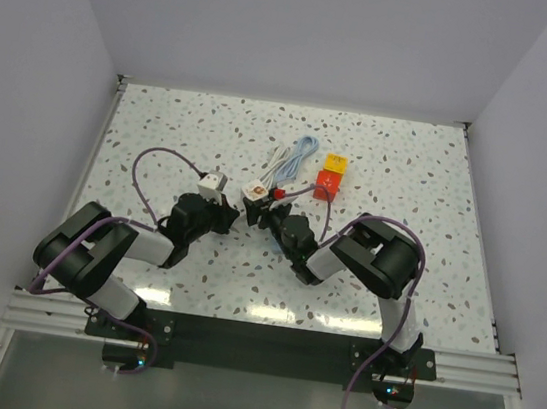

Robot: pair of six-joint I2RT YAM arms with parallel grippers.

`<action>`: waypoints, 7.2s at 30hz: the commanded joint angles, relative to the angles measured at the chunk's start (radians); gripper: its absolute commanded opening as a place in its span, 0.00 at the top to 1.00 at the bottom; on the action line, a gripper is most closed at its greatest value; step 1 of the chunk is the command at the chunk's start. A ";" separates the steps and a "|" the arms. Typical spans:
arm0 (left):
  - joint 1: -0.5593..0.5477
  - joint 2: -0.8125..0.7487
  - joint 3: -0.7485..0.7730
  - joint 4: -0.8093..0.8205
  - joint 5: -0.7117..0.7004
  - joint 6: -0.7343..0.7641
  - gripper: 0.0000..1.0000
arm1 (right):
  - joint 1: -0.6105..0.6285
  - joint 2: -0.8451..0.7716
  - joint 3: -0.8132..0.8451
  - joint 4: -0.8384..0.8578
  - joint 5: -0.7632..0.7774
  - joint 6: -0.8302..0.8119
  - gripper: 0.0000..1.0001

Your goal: Insert the plug

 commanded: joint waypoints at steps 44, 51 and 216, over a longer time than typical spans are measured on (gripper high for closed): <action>0.004 0.084 0.011 -0.145 -0.019 0.027 1.00 | 0.095 -0.540 0.243 -1.168 0.051 -0.091 0.02; 0.007 0.093 0.063 -0.197 -0.135 -0.007 1.00 | -0.055 -0.715 0.118 -1.205 0.113 -0.036 0.02; -0.149 -0.181 0.054 0.250 0.187 -0.417 1.00 | -0.212 -1.065 -0.287 -0.666 -0.332 -0.164 0.10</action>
